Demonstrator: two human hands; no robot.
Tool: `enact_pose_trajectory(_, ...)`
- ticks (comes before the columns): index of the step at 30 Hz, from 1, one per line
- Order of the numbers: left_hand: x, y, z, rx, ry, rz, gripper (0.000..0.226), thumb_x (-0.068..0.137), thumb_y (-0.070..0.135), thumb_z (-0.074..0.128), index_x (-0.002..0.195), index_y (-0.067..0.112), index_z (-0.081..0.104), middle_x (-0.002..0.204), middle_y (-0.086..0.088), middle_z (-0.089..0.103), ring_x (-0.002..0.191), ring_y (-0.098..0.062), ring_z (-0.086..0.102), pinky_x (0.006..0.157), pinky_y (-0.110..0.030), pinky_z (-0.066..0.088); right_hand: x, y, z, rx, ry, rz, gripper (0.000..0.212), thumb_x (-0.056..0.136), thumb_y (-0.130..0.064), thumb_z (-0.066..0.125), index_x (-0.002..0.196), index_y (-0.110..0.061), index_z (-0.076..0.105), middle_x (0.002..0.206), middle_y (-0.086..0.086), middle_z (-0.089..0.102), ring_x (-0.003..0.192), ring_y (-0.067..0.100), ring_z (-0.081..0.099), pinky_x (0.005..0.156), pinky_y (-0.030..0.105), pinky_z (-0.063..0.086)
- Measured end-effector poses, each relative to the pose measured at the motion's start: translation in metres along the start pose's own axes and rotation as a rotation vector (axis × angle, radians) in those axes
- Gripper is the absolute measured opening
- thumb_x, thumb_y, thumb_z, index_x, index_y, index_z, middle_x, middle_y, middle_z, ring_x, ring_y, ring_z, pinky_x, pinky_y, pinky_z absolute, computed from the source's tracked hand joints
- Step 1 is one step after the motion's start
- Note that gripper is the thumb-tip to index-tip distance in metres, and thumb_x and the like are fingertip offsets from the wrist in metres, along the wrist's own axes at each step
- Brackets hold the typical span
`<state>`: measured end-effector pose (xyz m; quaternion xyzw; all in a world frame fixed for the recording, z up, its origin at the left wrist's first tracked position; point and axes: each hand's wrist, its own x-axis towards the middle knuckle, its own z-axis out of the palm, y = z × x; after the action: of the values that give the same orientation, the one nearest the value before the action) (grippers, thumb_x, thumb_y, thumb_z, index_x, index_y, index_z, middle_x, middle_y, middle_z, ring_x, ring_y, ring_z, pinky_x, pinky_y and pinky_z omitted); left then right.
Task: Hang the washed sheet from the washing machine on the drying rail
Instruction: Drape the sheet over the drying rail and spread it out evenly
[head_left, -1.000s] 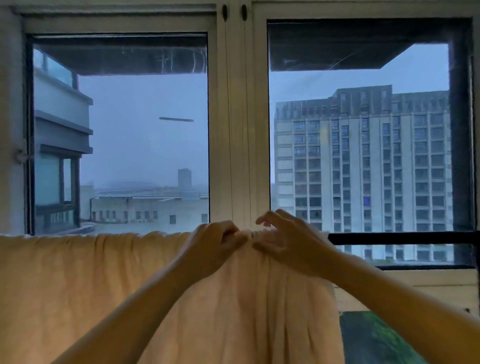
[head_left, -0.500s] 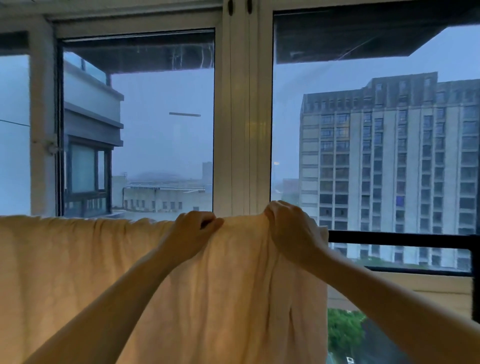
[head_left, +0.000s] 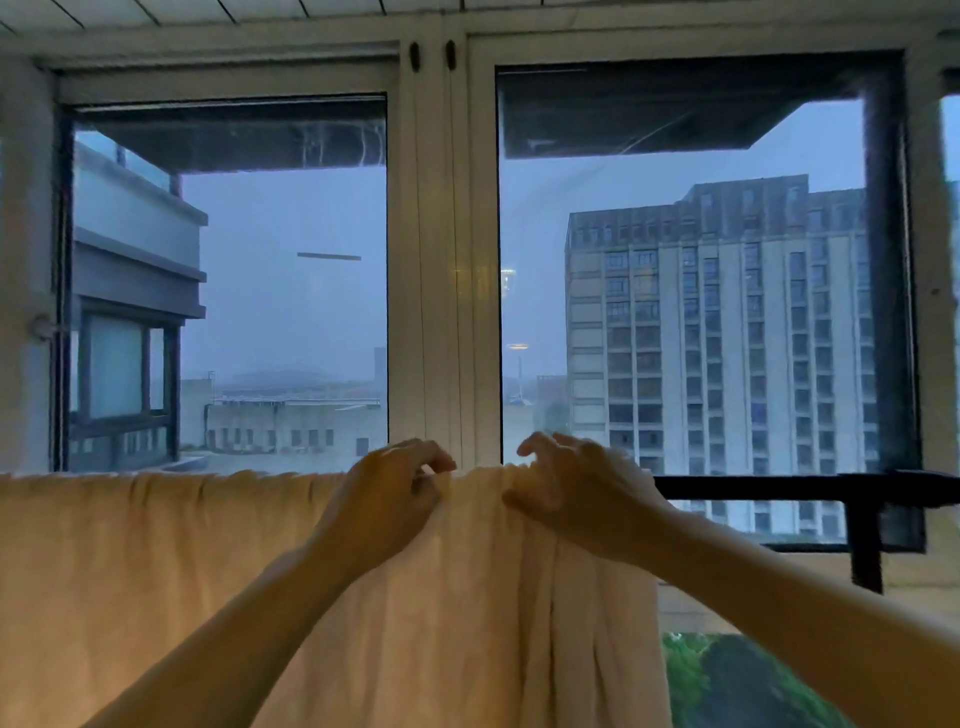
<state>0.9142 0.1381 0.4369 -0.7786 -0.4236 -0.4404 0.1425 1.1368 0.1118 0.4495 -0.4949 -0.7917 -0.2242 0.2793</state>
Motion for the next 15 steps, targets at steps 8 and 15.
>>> enact_pose_trajectory(8, 0.010, -0.006, 0.005, -0.116, -0.061, -0.035, 0.004, 0.085, 0.033, 0.066, 0.085, 0.031, 0.070, 0.080, 0.022, 0.063, 0.075, 0.003, 0.061, 0.073, -0.008, 0.046, -0.005, 0.006, 0.015, 0.106, 0.182, -0.135, 0.016, 0.095, -0.027, 0.050, 0.106, -0.020, 0.058, 0.102, -0.006, 0.057, 0.088, 0.006, 0.054, 0.081, 0.027, 0.052)
enact_pose_trajectory(15, 0.019, -0.004, 0.008, -0.139, 0.000, -0.103, 0.011, 0.088, 0.026, 0.063, 0.078, 0.030, 0.060, 0.074, 0.018, 0.060, 0.070, 0.004, 0.058, 0.062, -0.004, 0.036, 0.004, 0.014, 0.018, 0.223, 0.222, -0.086, 0.012, 0.096, -0.021, 0.047, 0.084, -0.023, 0.049, 0.079, -0.013, 0.047, 0.067, 0.001, 0.048, 0.059, 0.016, 0.041)
